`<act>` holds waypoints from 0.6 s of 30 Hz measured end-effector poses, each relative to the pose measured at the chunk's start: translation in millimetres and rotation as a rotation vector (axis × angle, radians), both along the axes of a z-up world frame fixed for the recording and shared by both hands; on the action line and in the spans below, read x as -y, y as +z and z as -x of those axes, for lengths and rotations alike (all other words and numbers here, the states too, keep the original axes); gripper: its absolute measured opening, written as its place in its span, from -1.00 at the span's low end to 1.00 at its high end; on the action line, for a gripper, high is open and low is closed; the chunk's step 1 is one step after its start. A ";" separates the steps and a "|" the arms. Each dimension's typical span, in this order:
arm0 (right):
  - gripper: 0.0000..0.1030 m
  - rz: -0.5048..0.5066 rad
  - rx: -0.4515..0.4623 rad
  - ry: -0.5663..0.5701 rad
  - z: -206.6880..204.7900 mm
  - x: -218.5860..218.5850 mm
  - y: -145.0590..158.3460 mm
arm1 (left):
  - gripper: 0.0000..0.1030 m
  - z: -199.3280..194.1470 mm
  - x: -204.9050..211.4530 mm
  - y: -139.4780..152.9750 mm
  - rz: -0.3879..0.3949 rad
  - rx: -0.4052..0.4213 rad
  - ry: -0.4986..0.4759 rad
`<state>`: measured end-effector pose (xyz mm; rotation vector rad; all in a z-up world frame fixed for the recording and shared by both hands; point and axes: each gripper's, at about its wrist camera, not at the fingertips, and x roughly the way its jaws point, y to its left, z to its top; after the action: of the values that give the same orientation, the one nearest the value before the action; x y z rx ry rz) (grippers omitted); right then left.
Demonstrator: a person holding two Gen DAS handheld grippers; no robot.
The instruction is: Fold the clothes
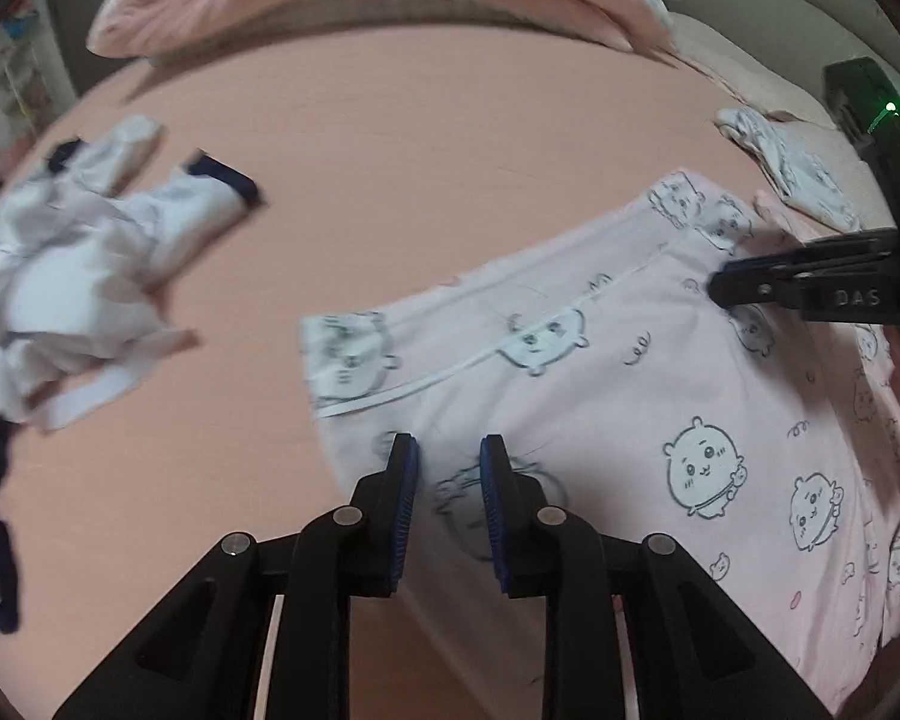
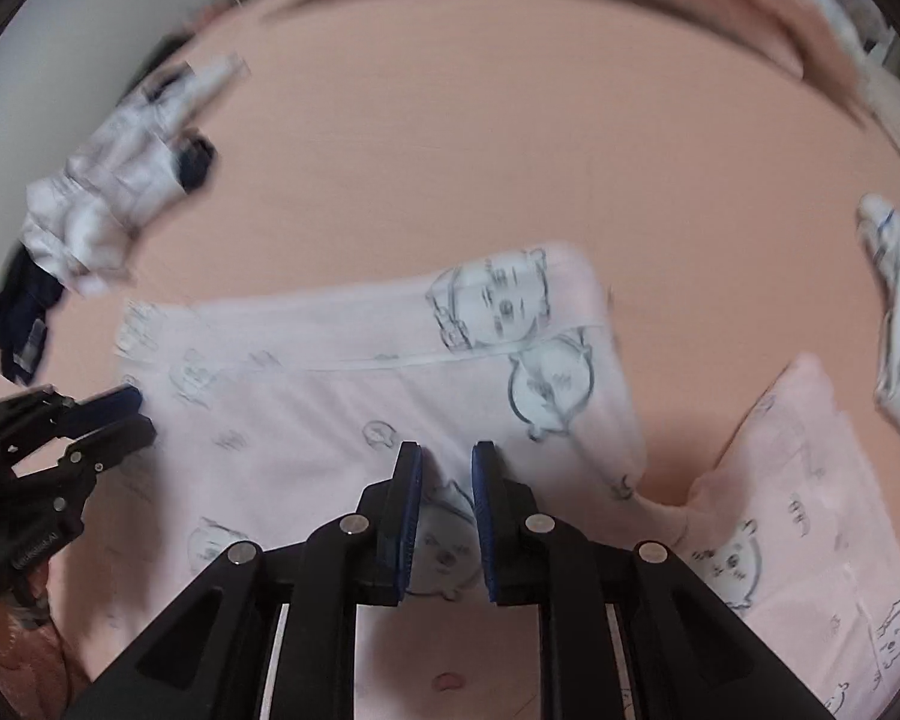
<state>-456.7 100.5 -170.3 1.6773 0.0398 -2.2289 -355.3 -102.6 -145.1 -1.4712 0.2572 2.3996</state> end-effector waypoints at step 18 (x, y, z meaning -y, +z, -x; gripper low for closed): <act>-0.68 0.055 0.049 0.001 -213.1 18.3 10.9 | -0.42 -154.0 -20.7 -3.6 0.154 0.208 -0.209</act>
<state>-243.7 82.2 -159.4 1.7008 -0.0329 -2.1674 -201.3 -81.9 -148.7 -1.6573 0.5276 2.0846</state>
